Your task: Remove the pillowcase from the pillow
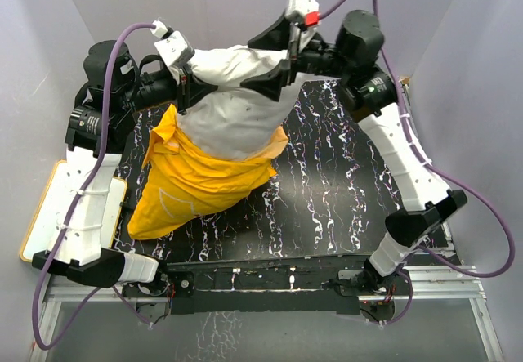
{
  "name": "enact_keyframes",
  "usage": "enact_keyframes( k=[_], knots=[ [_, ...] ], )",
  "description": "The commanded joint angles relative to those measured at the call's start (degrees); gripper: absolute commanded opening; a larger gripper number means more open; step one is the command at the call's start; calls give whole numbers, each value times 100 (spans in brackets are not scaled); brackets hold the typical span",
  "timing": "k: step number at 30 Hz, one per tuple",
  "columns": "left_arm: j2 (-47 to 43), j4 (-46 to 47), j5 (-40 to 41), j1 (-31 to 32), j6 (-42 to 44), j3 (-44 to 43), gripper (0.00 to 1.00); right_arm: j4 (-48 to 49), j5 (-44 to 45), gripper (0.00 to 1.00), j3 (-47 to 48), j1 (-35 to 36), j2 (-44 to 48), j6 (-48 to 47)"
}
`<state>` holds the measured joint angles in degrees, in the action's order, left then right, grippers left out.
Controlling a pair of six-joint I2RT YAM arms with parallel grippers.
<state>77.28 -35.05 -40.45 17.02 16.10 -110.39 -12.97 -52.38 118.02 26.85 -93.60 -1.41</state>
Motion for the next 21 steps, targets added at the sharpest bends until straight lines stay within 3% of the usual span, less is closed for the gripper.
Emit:
enact_keyframes(
  k=[1, 9, 12, 15, 18, 19, 21],
  knots=[
    [2, -312, -333, 54, 62, -132, 0, -989, -164, 100, 784, 390, -199, -1181],
    [222, -601, -457, 91, 249, -501, 0, -1855, 491, 100, 709, 812, -606, -2280],
    [398, -642, -453, 91, 175, -857, 0, -2416, 1307, 100, 171, 1340, -607, -2906],
    [446, -500, -402, 92, -3, -993, 0, -1984, 2271, 99, -631, 1519, -607, -2720],
    [397, -472, -297, 96, -41, -961, 3, -1450, 2961, 79, -1109, 1360, -897, -2235],
    [359, -487, -218, 92, -22, -919, 17, -1332, 2955, 64, -1103, 1199, -1021, -1916],
    [293, -635, 33, 98, 87, -852, 72, -993, 2761, 37, -1189, 778, -1069, -1280]
  ],
)
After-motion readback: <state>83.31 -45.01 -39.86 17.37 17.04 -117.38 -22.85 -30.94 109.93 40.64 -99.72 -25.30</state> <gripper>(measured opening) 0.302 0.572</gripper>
